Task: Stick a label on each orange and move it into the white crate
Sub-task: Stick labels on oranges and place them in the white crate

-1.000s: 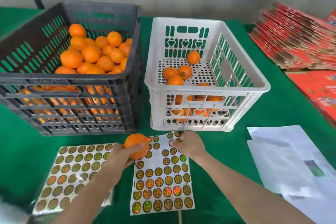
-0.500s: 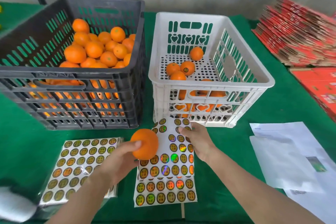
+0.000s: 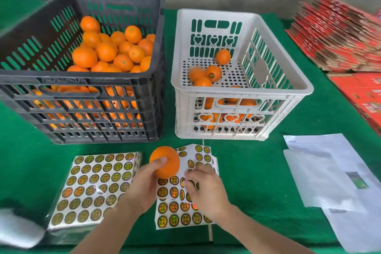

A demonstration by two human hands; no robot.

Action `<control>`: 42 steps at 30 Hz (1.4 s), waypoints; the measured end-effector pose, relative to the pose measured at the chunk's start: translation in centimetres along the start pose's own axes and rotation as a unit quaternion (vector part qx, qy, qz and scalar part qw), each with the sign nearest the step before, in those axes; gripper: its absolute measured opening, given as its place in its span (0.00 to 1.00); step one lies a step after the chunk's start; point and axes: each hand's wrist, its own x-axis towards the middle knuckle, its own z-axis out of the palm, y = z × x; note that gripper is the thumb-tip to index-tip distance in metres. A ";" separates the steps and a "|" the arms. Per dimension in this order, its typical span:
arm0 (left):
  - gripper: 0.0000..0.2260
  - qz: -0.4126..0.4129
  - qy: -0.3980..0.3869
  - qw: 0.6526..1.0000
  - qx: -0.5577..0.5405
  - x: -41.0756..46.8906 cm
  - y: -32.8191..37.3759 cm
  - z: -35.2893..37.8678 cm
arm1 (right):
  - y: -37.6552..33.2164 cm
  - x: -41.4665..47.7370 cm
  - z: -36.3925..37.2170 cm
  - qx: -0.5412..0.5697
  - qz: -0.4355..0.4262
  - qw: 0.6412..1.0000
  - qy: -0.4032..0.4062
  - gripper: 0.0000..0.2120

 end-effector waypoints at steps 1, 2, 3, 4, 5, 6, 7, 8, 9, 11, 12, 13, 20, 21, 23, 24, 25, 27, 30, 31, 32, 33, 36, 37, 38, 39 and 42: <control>0.27 -0.004 0.008 1.000 -0.011 0.1 -0.1 0.0 | -0.3 0.0 0.1 0.013 -0.003 1.000 0.015 0.08; 0.27 -0.004 0.013 1.000 -0.018 0.1 -0.2 0.0 | -0.5 -0.1 0.3 0.020 -0.004 0.999 0.027 0.07; 0.28 -0.003 0.018 1.000 -0.025 0.1 -0.4 0.0 | -0.6 -0.1 0.3 0.022 -0.001 0.999 0.038 0.06; 0.28 -0.003 0.020 0.999 -0.033 0.2 -0.5 0.0 | -0.6 -0.2 0.4 0.023 0.003 0.999 0.047 0.07; 0.28 -0.002 0.021 0.999 -0.044 0.2 -0.7 0.0 | -0.7 -0.2 0.5 0.024 0.007 0.998 0.055 0.07; 0.28 -0.001 0.021 0.998 -0.057 0.3 -0.8 0.0 | -0.7 -0.2 0.5 0.026 0.009 0.998 0.062 0.08; 0.26 0.001 0.021 0.997 -0.069 0.4 -0.9 0.0 | -0.8 -0.2 0.5 0.030 0.008 0.997 0.070 0.07; 0.25 0.002 0.020 0.996 -0.082 0.5 -0.9 -0.1 | -1.0 -0.2 0.5 0.036 0.009 0.997 0.074 0.05; 0.23 0.002 0.019 0.996 -0.092 0.5 -1.0 -0.2 | -1.1 -0.1 0.5 0.044 0.010 0.996 0.075 0.04; 0.22 0.002 0.019 0.995 -0.102 0.6 -1.0 -0.3 | -1.4 0.0 0.5 0.063 0.016 0.995 0.078 0.03; 0.21 0.002 0.017 0.995 -0.103 0.6 -1.0 -0.2 | -1.4 0.0 0.4 0.071 0.019 0.994 0.079 0.04; 0.22 0.002 0.015 0.995 -0.102 0.7 -1.0 -0.3 | -1.4 0.1 0.4 0.077 0.021 0.993 0.082 0.04; 0.22 0.014 0.021 0.994 -0.106 0.7 -1.2 -0.4 | -1.5 0.3 0.1 0.154 0.095 0.982 0.047 0.04; 0.23 0.012 0.019 0.994 -0.106 0.8 -1.2 -0.4 | -1.6 0.4 0.1 0.162 0.104 0.980 0.050 0.03; 0.26 0.006 0.020 0.995 -0.101 0.8 -0.9 -0.4 | -1.6 0.5 -0.1 0.172 0.116 0.977 0.048 0.01; 0.26 0.004 0.019 0.995 -0.098 0.8 -0.9 -0.4 | -1.7 0.5 -0.2 0.173 0.120 0.977 0.041 0.01; 0.25 0.002 0.017 0.995 -0.095 0.8 -0.8 -0.4 | -1.7 0.5 -0.3 0.176 0.121 0.976 0.033 0.01; 0.24 -0.006 0.012 0.995 -0.096 0.8 -0.8 -0.4 | -1.6 0.7 -0.6 0.186 0.122 0.975 0.020 0.01; 0.24 -0.018 0.010 0.996 -0.090 0.7 -0.7 -0.2 | -1.6 0.8 -0.9 0.183 0.111 0.977 0.026 0.03; 0.25 -0.018 0.012 0.996 -0.086 0.7 -0.7 -0.2 | -1.6 0.8 -0.9 0.181 0.104 0.978 0.033 0.04; 0.25 -0.019 0.015 0.997 -0.080 0.7 -0.7 -0.2 | -1.6 0.7 -0.9 0.180 0.095 0.978 0.041 0.04; 0.25 -0.017 0.016 0.997 -0.074 0.8 -0.6 -0.1 | -1.6 0.6 -0.8 0.180 0.086 0.979 0.047 0.05; 0.24 -0.001 0.022 1.000 -0.010 0.7 -0.2 -0.2 | -1.1 0.2 -0.8 0.173 0.074 0.982 0.032 0.05; 0.26 0.003 0.031 0.999 0.030 0.5 -0.1 -0.3 | -0.9 0.1 -0.9 0.171 0.083 0.982 0.016 0.04; 0.30 0.005 0.042 0.996 0.083 0.2 0.1 -0.4 | -0.7 -0.1 -1.1 0.168 0.095 0.981 -0.004 0.04; 0.35 0.009 0.049 0.988 0.145 -0.1 0.3 -0.6 | -0.5 -0.1 -1.3 0.165 0.105 0.980 -0.024 0.04; 0.37 0.057 0.078 0.935 0.340 -1.1 0.7 -1.0 | -0.2 0.0 -2.5 0.161 0.121 0.977 -0.067 0.08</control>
